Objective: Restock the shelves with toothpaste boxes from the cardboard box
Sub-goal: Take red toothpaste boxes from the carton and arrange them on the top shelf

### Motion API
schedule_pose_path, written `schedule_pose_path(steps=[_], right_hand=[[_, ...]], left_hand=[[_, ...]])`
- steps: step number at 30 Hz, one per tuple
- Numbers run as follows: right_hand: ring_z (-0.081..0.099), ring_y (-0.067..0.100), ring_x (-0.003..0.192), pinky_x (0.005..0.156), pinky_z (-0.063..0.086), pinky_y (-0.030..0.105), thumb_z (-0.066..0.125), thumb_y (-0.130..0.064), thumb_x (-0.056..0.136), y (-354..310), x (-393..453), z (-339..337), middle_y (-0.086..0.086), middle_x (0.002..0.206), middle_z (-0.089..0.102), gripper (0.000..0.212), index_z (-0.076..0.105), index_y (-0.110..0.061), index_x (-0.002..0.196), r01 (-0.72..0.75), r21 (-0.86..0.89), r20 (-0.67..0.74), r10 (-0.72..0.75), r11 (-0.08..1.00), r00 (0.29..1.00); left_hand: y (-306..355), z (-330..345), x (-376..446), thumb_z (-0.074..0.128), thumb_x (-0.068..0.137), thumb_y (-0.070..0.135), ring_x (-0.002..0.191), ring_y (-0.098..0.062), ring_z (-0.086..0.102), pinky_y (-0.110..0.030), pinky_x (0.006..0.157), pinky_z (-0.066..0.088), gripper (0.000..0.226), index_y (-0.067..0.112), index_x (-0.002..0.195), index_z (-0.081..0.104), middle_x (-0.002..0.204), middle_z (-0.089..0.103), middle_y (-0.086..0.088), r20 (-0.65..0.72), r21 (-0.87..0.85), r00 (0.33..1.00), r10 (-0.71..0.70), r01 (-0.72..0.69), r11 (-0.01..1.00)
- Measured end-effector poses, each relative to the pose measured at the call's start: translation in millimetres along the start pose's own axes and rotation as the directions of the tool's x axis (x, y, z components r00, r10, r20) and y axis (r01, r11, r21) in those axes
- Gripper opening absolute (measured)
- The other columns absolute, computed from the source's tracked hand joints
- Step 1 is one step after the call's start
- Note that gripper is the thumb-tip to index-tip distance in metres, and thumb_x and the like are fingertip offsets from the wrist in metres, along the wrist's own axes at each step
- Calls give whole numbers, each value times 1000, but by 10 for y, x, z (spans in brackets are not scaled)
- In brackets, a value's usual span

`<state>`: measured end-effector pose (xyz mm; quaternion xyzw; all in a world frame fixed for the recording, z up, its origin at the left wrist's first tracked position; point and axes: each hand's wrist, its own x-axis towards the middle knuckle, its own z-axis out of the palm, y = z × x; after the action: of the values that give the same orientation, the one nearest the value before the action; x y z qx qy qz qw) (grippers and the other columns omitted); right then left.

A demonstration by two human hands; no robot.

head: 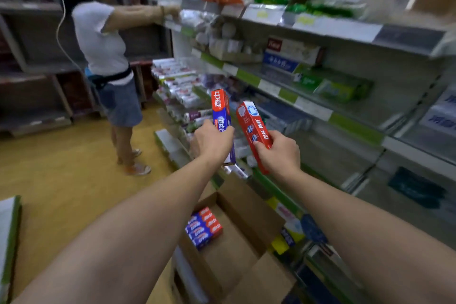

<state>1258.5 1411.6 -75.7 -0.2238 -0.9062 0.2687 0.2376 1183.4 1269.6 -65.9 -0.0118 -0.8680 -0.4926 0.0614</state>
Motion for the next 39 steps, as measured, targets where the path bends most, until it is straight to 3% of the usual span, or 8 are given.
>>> schedule_pose_path(steps=[3,8,16,21,26,30,39], right_hand=[[66,20,96,82,52,32,64,-51,88,-102,-18,-457,-2,112,71,43,62,-25,122,34,37,-80,-31,999,996],[66,21,98,79,48,29,65,-48,89,-70,-72,-1305,0,115,70,45,61,-22,125,82,26,-229,-74,996,971],[66,21,93,81,53,35,66,-49,87,283,-404,-2633,0,109,72,42,64,-23,120,86,-36,-402,-93,996,911],[67,21,96,81,52,31,66,-48,88,484,-782,-3427,1,114,71,46,62,-20,124,85,-56,-491,-102,995,865],[66,20,94,74,48,27,64,-47,90,714,-1195,-4118,2,113,70,45,60,-18,124,47,-108,-550,-99,993,829],[66,18,83,69,51,30,65,-49,88,943,-1524,-4597,-2,98,72,37,63,-21,112,11,-145,-616,-99,989,781],[61,20,82,67,45,31,66,-46,84,1362,-1954,-5484,-2,98,67,38,57,-26,115,-76,-305,-685,-163,949,710]], left_hand=[[440,-91,-116,65,78,52,85,-27,67,-43,83,58,28,29,86,51,92,68,-1,-18,-102,997,73,-74,992],[1175,-140,-399,62,83,56,88,-27,66,-43,84,57,39,23,103,57,98,68,-3,-32,-98,979,202,-205,974],[2248,-11,-1277,64,87,53,86,-23,62,-36,79,52,37,21,102,56,96,64,0,-39,-150,927,373,-374,915],[2783,100,-1952,64,88,53,86,-20,63,-35,79,51,34,23,103,59,96,66,1,-36,-197,878,477,-474,858],[3225,172,-2661,64,90,53,77,-13,54,-27,59,35,34,23,106,58,93,61,5,-4,-275,839,544,-524,806],[3529,251,-3172,63,89,55,82,-19,61,-32,70,41,34,22,98,60,90,64,2,13,-317,807,590,-557,768],[4063,366,-3851,62,90,55,82,-20,59,-31,71,40,38,20,104,58,92,64,1,28,-359,756,653,-603,713]])
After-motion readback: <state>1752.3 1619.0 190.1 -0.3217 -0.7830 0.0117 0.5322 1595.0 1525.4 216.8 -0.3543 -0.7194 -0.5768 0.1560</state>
